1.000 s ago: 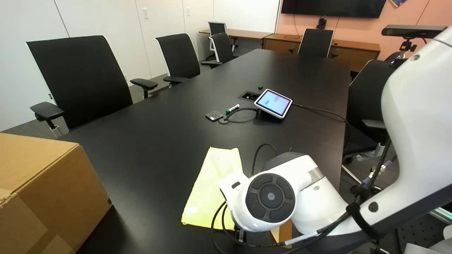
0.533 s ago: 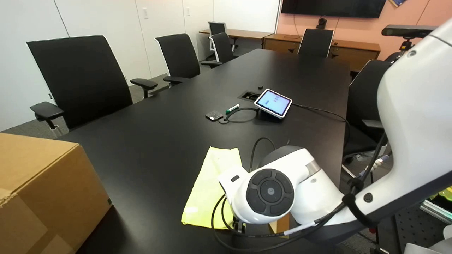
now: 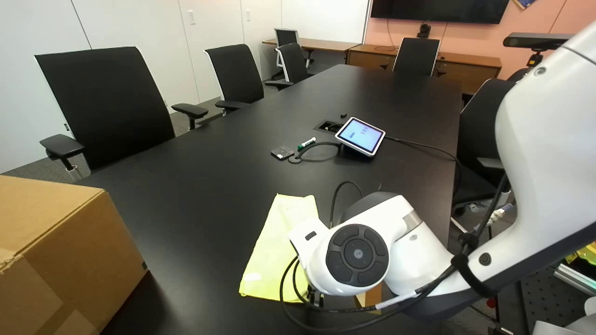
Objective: Fold the yellow towel in half
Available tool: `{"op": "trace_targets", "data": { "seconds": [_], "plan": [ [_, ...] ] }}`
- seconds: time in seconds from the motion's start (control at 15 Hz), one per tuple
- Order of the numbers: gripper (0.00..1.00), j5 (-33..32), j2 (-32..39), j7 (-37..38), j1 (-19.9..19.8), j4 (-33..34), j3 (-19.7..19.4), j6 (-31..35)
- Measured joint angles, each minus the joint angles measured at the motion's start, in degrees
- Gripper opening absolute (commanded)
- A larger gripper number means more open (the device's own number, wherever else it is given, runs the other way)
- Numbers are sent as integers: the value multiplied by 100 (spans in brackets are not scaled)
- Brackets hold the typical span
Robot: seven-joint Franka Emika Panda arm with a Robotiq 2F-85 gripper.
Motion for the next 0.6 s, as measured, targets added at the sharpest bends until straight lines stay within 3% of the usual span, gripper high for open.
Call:
{"op": "trace_targets", "data": {
  "seconds": [0.53, 0.6],
  "plan": [
    [12, 0, 0, 3, -106, 89, 171, 0],
    [9, 0, 1, 3, -125, 96, 185, 0]
  ]
}}
